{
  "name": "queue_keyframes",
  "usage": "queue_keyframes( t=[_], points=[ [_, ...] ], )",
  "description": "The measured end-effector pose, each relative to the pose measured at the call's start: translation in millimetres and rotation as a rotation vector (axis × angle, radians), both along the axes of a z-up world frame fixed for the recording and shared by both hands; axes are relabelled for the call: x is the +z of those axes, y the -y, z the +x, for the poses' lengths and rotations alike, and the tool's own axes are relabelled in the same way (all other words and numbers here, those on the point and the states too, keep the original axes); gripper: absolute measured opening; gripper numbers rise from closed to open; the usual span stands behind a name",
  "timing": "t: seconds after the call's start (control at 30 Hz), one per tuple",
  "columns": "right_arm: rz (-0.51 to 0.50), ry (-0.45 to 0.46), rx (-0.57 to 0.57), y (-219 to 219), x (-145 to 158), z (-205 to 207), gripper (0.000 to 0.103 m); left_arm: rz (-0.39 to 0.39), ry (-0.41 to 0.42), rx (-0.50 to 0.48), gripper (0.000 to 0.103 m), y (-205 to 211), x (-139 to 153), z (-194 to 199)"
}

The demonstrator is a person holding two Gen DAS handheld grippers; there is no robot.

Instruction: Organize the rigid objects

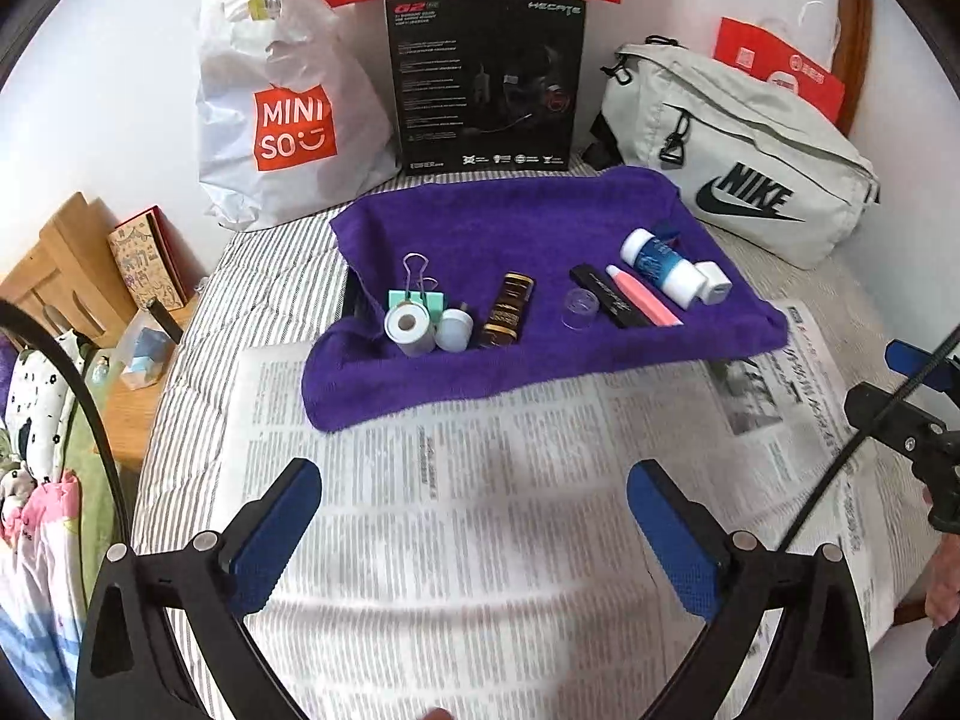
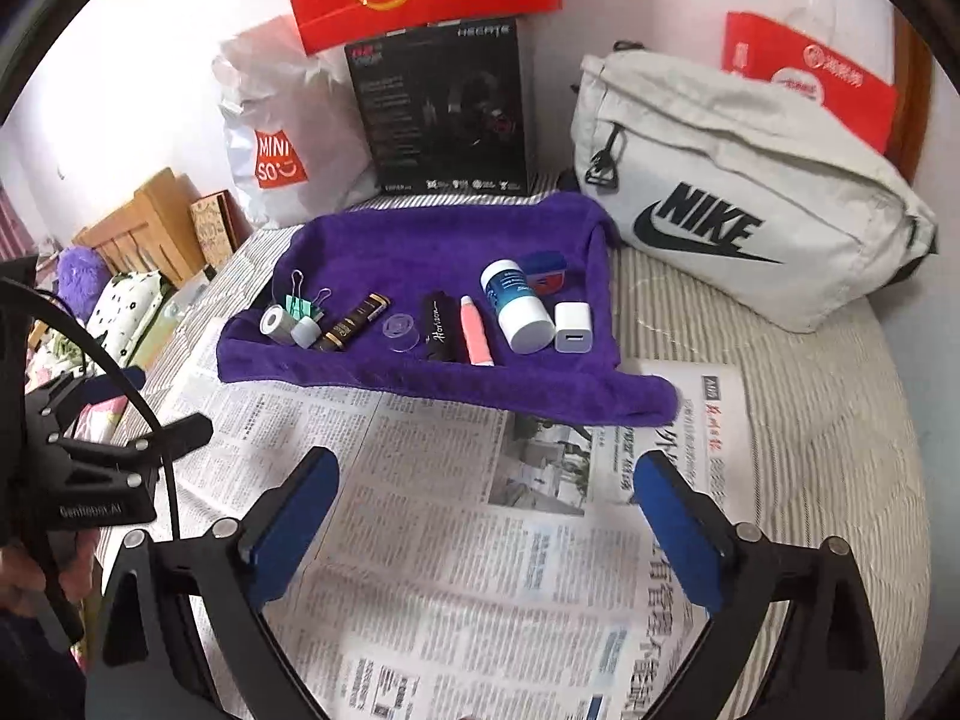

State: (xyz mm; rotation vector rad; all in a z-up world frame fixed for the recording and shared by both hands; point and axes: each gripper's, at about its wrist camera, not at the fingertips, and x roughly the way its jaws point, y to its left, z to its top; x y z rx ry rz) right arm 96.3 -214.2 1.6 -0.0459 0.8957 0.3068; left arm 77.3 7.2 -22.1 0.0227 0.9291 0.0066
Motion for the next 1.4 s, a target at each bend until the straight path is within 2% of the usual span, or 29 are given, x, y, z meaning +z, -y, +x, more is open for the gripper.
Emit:
queue_keyframes(
  t=[0.17, 0.6, 0.97, 1.4],
  points=[
    [-0.059, 0.003, -0.055, 5.8, 3.3, -17.9, 0.102, -0.023, 0.005, 0.000, 0.103, 3.0, 4.8, -15.2],
    [-0.011, -0.050, -0.147, 31.3, -4.1, -37.2, 0.102, 0.000, 0.052, -0.007, 0.103, 17.6, 21.4, -41.7],
    [-0.025, -0.030, -0.133, 24.7, 5.6, -46.9, 0.102, -0.038, 0.070, 0.009, 0.103, 17.1, 27.4, -55.3],
    [-0.027, -0.038, -0.144, 26.7, 3.2, -47.5, 0.102, -0.018, 0.069, 0.025, 0.103, 12.2, 25.0, -56.7]
  ],
)
